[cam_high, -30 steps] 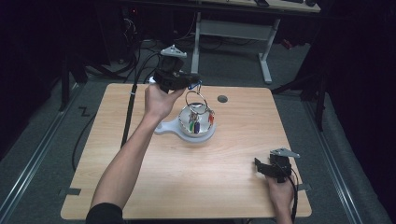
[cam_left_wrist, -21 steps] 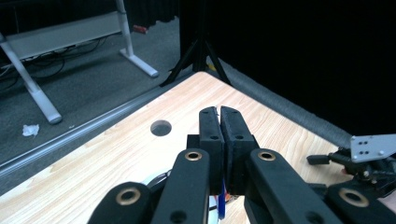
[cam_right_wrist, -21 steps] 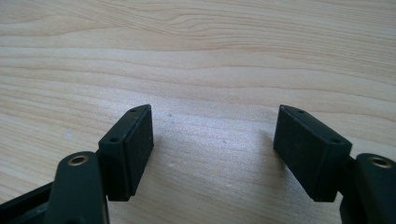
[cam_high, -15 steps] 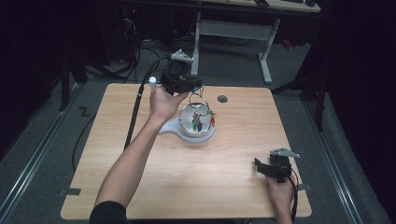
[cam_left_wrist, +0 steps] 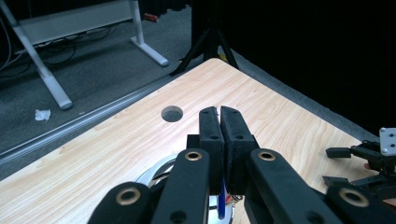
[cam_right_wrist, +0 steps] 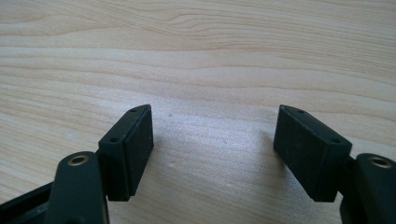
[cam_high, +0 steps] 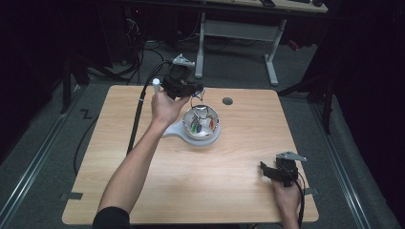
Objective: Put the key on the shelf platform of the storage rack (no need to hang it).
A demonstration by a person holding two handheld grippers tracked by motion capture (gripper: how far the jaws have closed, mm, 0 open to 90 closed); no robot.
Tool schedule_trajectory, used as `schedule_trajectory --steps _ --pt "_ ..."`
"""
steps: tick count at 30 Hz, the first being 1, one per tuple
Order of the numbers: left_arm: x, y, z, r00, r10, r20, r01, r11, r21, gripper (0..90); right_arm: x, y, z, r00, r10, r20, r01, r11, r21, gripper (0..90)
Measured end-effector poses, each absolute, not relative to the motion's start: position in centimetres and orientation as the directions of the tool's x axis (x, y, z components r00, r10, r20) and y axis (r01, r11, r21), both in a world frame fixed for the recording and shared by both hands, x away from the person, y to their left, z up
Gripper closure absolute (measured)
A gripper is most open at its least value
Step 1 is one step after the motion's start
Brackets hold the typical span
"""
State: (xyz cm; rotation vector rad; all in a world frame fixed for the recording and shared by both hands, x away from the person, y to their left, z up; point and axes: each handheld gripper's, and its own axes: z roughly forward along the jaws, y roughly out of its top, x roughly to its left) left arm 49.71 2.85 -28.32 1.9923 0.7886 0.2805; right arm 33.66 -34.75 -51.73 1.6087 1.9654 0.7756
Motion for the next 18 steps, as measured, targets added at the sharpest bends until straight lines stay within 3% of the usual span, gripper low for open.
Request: schedule_trajectory --steps 18 --pt "49.9 2.5 -30.8 0.756 0.643 -0.121 0.449 -0.375 0.811 88.6 33.7 -34.8 -51.7 -0.195 0.981 -0.013 0.707 0.149 0.691 29.0"
